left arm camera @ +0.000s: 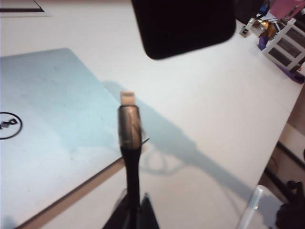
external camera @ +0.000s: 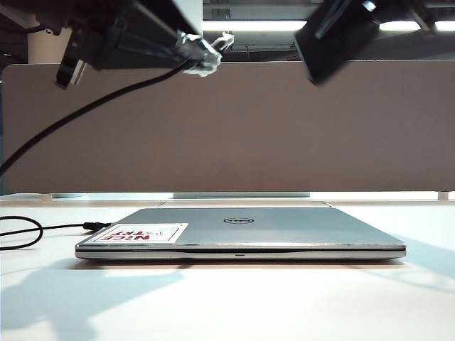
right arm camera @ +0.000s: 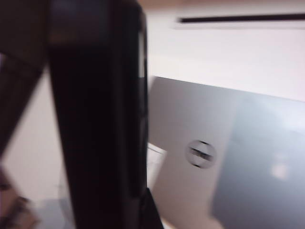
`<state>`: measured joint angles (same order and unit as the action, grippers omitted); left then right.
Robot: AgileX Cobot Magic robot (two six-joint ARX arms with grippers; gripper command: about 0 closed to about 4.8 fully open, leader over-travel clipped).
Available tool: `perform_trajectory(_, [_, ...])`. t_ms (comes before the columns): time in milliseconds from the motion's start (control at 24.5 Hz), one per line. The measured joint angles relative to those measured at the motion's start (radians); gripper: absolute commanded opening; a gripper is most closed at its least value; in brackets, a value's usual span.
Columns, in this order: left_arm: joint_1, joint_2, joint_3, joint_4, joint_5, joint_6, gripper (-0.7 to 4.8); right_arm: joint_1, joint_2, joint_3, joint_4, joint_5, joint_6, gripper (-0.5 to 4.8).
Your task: Pick up the charging cable and the phone, plug the charging cable into the charging port on the phone, and finally place them back on the table.
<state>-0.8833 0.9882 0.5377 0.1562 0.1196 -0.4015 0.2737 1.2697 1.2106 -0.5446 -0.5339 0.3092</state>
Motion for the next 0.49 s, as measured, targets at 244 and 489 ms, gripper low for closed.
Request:
perform_trajectory(244, [-0.029,0.006,0.0,0.004,-0.003,-0.183,-0.07,0.0,0.055,-0.028,0.193,-0.193,0.137,-0.05])
perform_trajectory(489, [-0.029,0.04,-0.007,0.014,-0.002,-0.2,-0.07,0.0,0.077,-0.161,0.484,-0.26,0.325,-0.05])
